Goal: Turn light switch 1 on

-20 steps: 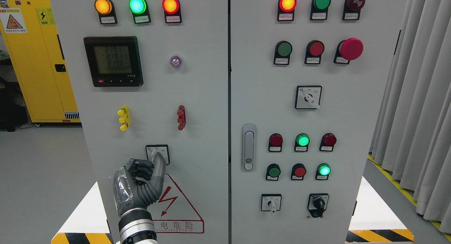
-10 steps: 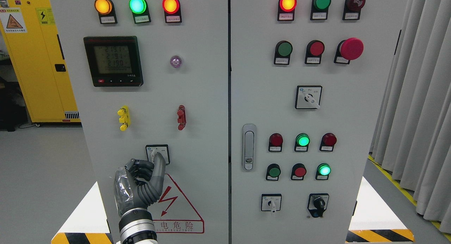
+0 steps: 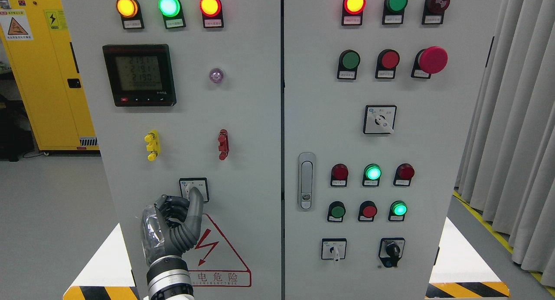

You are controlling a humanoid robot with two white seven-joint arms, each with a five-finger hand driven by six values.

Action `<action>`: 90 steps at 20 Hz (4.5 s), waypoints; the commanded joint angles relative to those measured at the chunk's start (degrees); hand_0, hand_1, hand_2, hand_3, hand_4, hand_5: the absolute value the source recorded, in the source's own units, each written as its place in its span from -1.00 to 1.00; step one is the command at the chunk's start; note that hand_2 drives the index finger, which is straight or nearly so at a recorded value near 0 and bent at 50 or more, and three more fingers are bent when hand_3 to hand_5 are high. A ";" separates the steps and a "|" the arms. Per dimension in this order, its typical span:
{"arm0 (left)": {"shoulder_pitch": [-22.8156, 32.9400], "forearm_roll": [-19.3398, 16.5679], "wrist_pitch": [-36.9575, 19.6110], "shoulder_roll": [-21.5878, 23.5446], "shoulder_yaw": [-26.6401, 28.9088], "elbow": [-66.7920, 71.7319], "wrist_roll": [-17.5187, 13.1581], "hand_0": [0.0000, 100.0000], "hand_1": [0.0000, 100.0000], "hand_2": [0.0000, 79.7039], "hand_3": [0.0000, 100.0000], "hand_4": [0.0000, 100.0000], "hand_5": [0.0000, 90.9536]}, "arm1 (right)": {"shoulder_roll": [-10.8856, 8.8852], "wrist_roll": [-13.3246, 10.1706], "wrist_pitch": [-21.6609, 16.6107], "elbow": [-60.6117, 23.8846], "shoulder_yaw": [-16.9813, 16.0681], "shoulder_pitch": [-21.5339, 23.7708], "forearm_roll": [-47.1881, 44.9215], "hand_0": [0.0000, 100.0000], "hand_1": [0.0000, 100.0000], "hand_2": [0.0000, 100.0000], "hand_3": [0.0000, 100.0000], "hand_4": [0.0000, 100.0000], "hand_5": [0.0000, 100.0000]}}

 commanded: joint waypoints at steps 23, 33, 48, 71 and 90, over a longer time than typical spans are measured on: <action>0.08 0.07 -0.08 -0.09 -0.01 0.00 -0.82 0.73 -0.16 0.73 0.75 0.67 0.67 | 0.00 0.02 0.02 0.00 0.00 -0.01 -1.67 -1.00 0.00 -0.92 -1.00 -1.00 -1.00; -0.01 0.07 -0.08 -0.09 -0.10 0.27 -1.00 -0.05 -0.14 0.73 0.75 0.67 0.67 | 0.00 0.02 0.02 0.00 0.00 -0.01 -1.67 -1.00 0.00 -0.92 -1.00 -1.00 -1.00; 0.08 -0.02 -0.34 -0.09 -0.10 0.27 -1.00 -0.50 -0.08 0.73 0.75 0.67 0.66 | 0.00 0.02 0.02 0.00 0.00 -0.01 -1.67 -1.00 0.00 -0.92 -1.00 -1.00 -1.00; 2.10 -0.10 -3.33 0.18 -0.10 -0.44 -1.79 -0.56 -0.08 0.74 0.74 0.66 0.65 | 0.00 0.02 0.02 0.00 0.00 -0.01 -1.67 -1.00 0.00 -0.92 -1.00 -1.00 -1.00; 27.47 0.16 -31.96 3.34 6.39 -1.14 -10.48 -0.52 -0.16 0.64 0.82 0.74 0.82 | 0.00 0.02 0.02 0.00 0.00 0.08 -1.67 -1.00 0.00 -0.92 -1.00 -1.00 -1.00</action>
